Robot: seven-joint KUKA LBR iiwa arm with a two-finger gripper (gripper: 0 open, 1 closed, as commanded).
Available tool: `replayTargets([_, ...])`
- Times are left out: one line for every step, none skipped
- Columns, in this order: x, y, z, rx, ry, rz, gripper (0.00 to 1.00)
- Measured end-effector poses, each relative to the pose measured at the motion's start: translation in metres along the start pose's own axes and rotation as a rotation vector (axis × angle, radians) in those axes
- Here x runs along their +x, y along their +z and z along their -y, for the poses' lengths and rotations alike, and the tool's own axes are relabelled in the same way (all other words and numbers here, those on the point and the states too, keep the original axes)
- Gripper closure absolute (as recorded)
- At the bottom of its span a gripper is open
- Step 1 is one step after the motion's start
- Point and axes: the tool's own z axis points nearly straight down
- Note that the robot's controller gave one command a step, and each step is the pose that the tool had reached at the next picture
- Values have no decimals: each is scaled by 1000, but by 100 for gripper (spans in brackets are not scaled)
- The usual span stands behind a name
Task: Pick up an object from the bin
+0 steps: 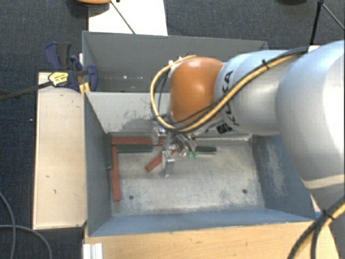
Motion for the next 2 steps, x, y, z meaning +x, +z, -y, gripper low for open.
replayTargets([0, 22, -3, 1, -372, -2, 0])
replayTargets([0, 25, -4, 0, -441, -2, 0])
